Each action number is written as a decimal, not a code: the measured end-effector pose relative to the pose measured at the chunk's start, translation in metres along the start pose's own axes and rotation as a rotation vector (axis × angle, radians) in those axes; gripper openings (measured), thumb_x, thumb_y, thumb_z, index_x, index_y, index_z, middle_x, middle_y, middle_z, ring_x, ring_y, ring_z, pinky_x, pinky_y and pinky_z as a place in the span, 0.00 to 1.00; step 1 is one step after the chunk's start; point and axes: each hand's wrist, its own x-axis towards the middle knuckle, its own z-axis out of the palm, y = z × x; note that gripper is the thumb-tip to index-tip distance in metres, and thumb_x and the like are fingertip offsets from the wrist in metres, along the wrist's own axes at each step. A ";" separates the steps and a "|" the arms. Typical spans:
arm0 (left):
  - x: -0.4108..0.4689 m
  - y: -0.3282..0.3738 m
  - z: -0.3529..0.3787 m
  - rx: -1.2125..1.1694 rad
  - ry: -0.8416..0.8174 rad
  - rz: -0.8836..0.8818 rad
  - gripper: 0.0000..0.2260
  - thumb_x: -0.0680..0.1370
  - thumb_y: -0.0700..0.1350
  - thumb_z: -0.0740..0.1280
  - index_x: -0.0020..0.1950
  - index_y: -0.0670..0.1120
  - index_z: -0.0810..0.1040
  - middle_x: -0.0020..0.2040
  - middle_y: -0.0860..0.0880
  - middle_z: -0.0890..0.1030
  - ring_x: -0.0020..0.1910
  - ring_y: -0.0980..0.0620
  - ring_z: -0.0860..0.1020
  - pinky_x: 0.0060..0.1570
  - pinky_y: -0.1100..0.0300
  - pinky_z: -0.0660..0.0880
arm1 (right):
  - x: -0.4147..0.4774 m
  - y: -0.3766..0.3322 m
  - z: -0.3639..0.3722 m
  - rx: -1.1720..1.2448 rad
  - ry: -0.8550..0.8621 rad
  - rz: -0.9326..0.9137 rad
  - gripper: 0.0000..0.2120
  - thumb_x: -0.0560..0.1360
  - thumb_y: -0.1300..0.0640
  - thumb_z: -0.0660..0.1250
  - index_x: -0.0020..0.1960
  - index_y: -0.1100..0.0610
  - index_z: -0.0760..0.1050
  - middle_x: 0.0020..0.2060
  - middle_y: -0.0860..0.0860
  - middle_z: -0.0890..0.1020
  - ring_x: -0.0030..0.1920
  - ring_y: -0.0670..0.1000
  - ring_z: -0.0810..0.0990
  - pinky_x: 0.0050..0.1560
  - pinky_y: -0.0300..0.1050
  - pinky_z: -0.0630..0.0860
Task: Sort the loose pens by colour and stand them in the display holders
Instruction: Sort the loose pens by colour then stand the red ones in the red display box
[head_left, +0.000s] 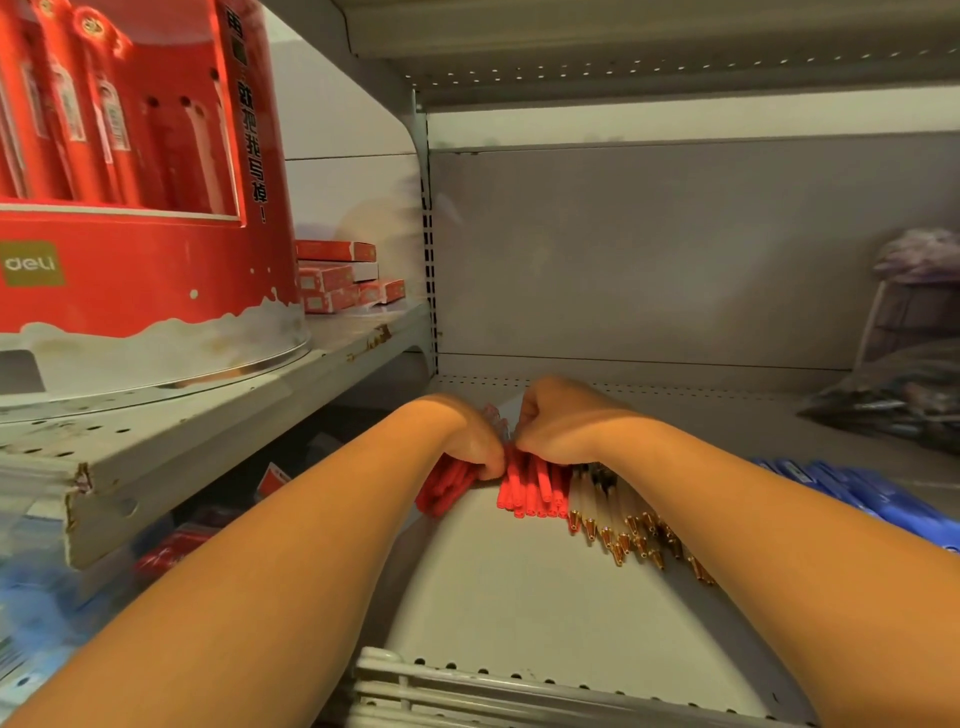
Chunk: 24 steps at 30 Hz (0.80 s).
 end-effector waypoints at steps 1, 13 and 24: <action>0.000 0.000 0.001 0.003 0.053 -0.010 0.16 0.74 0.41 0.57 0.32 0.38 0.81 0.33 0.39 0.81 0.27 0.46 0.77 0.30 0.66 0.74 | 0.000 0.001 0.000 0.003 0.002 0.000 0.07 0.73 0.59 0.66 0.36 0.55 0.73 0.31 0.52 0.75 0.33 0.52 0.76 0.29 0.42 0.68; 0.015 -0.013 0.008 -0.080 0.434 -0.021 0.37 0.78 0.41 0.63 0.80 0.41 0.44 0.66 0.41 0.74 0.56 0.45 0.77 0.49 0.56 0.76 | 0.002 0.006 -0.003 0.028 0.032 0.006 0.07 0.72 0.61 0.64 0.35 0.57 0.72 0.29 0.53 0.71 0.30 0.54 0.73 0.32 0.46 0.70; 0.019 -0.030 -0.002 -0.572 0.539 0.130 0.04 0.72 0.36 0.64 0.46 0.39 0.75 0.32 0.42 0.79 0.24 0.48 0.77 0.26 0.61 0.75 | -0.003 0.009 -0.018 0.172 0.126 0.047 0.06 0.74 0.61 0.64 0.42 0.64 0.76 0.35 0.59 0.81 0.37 0.58 0.83 0.42 0.56 0.82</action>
